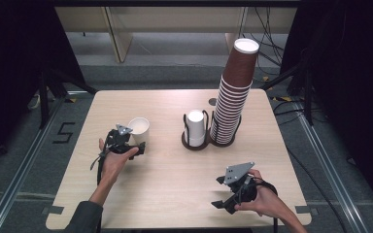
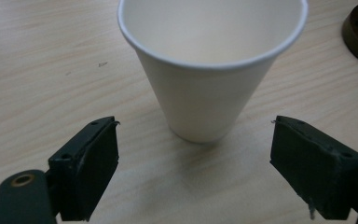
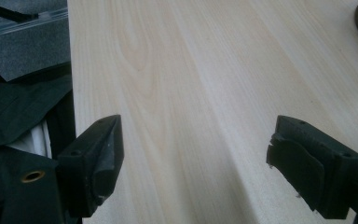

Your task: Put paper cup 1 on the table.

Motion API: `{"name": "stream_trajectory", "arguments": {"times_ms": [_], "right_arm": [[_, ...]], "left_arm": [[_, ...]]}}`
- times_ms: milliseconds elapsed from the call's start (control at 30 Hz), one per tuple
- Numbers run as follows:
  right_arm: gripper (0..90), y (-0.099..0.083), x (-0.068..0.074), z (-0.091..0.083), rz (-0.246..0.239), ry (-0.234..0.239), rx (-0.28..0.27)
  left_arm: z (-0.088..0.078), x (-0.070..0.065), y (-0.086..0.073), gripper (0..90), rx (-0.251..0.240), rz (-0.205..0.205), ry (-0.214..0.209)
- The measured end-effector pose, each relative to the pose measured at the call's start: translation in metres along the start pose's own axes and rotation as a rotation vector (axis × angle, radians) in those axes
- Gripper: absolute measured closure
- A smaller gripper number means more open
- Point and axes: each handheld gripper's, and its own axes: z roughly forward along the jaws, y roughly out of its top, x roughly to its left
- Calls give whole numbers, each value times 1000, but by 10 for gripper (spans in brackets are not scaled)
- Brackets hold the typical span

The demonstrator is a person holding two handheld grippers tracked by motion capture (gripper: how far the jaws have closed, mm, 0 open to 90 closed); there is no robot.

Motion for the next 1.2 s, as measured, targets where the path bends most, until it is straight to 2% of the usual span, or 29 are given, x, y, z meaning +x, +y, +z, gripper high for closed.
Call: {"name": "stream_trajectory", "arguments": {"times_ms": [67, 133, 200, 233, 333, 367, 400, 467, 533, 567, 600, 633, 867, 1033, 1200], "right_arm": [[181, 0, 0, -1, 17, -10, 1], [180, 0, -1, -1, 16, -14, -1], [181, -1, -2, -2, 16, -15, -1], [181, -1, -1, -2, 36, -20, 3], [182, -1, -2, -2, 21, -18, -7], [182, -1, -2, -2, 28, -21, -2], [182, -1, -3, -3, 18, -28, -5], [182, -1, -3, -3, 30, -24, -10], [182, -1, -3, -3, 31, -24, -9], [183, -1, -4, -4, 34, -33, -6], [183, -1, -4, -4, 38, -33, -7], [183, -1, -4, -4, 41, -32, -11], [185, -2, -6, -6, 45, -45, -20], [188, -4, -9, -8, 82, -62, -33], [188, -5, -13, -12, 99, -82, -48]], "left_arm": [[-8, -3, -6, 147, -9, -8, -7], [-14, -7, -10, 147, -4, 16, -10], [-21, -12, -13, 147, -20, 20, -8], [-24, -14, -14, 146, -27, 16, -22], [-31, -19, -18, 146, -53, 11, -40], [-37, -27, -22, 147, -77, 6, -59], [-39, -28, -24, 147, -86, 9, -66], [-45, -34, -29, 149, -99, 21, -82], [-48, -37, -31, 150, -104, 26, -82], [-55, -42, -37, 149, -113, 46, -98], [-57, -46, -39, 149, -131, 39, -107], [-61, -49, -43, 148, -132, 50, -114], [-75, -67, -62, 147, -168, 85, -166], [-80, -79, -75, 148, -188, 98, -205], [-82, -88, -84, 147, -176, 127, -235]]}}
